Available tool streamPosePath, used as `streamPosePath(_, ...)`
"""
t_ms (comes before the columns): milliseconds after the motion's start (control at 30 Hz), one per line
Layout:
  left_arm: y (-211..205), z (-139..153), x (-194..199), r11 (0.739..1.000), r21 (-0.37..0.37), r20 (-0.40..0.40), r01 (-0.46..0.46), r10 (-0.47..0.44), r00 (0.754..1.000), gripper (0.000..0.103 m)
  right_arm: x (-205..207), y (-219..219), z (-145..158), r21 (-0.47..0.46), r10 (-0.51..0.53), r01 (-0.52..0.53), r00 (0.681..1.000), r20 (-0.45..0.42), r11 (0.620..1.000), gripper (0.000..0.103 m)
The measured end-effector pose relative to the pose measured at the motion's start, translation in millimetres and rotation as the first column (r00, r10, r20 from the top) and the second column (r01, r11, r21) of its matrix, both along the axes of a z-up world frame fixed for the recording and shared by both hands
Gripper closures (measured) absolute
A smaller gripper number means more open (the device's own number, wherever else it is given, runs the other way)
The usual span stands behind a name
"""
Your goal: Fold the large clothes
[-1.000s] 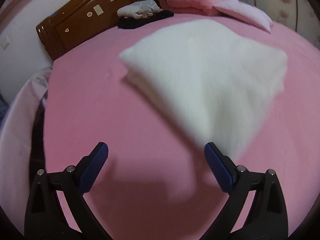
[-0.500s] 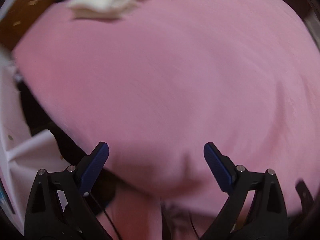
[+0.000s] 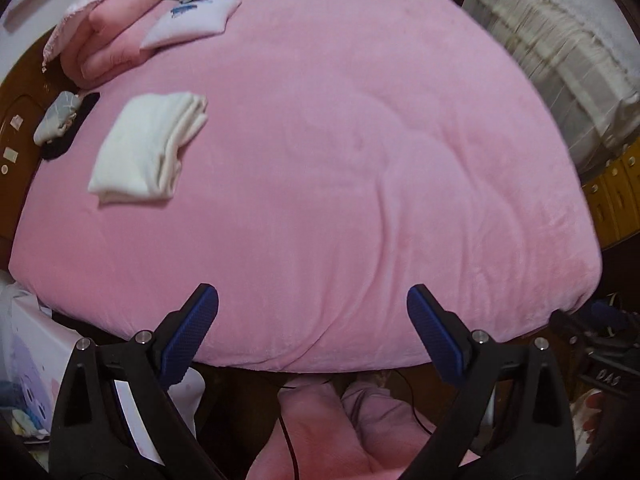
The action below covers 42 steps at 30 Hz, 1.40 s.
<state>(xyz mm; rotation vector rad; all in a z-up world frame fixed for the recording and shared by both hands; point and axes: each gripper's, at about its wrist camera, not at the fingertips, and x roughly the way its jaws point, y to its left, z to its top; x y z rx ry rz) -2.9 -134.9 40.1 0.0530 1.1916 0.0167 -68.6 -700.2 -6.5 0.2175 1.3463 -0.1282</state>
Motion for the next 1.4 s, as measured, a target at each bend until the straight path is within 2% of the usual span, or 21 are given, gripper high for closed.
streamPosePath(100, 11, 32, 1, 0.999, -0.050, 0.032, -0.012, 0.014, 0.999, 0.008, -1, 4, 34, 0.003, 0.002, -0.002, 0.999, 0.034, 1.000, 0.001)
streamPosePath(200, 24, 59, -5, 0.998, -0.054, 0.056, -0.037, 0.040, 0.998, 0.008, -8, 7, 67, -0.011, 0.019, -0.018, 0.997, 0.071, 1.000, 0.001)
streamPosePath(333, 44, 82, -19, 0.999, -0.043, 0.064, -0.017, 0.020, 0.998, 0.008, -20, 26, 107, -0.004, 0.031, -0.031, 0.993, 0.118, 1.000, 0.001)
streamPosePath(433, 44, 86, -39, 1.000, -0.012, 0.099, -0.009, 0.010, 0.995, 0.008, -33, 42, 124, -0.018, 0.063, -0.061, 0.988, 0.143, 0.998, 0.001)
streamPosePath(567, 42, 88, -54, 1.000, -0.028, 0.141, -0.008, 0.012, 0.990, 0.008, -48, 72, 135, -0.038, 0.121, -0.117, 0.977, 0.175, 0.992, 0.001)
streamPosePath(667, 43, 86, -60, 1.000, -0.003, 0.188, -0.030, 0.030, 0.982, 0.008, -57, 88, 144, -0.091, 0.162, -0.145, 0.962, 0.220, 0.985, 0.001)
streamPosePath(733, 42, 79, -61, 0.999, 0.020, 0.190, -0.045, 0.041, 0.981, 0.008, -61, 97, 148, -0.095, 0.177, -0.158, 0.956, 0.234, 0.983, 0.001)
streamPosePath(833, 43, 69, -61, 0.998, 0.033, 0.168, -0.060, 0.054, 0.984, 0.008, -62, 94, 142, -0.096, 0.148, -0.130, 0.965, 0.215, 0.987, 0.001)
streamPosePath(1033, 55, 53, -54, 0.998, 0.001, 0.130, -0.066, 0.066, 0.989, 0.008, -36, 65, 117, -0.092, 0.106, -0.091, 0.981, 0.164, 0.992, 0.001)
streamPosePath(1400, 61, 32, -36, 0.997, -0.016, 0.077, -0.074, 0.075, 0.994, 0.008, -5, 58, 86, -0.093, 0.150, -0.139, 0.979, 0.134, 0.986, 0.001)
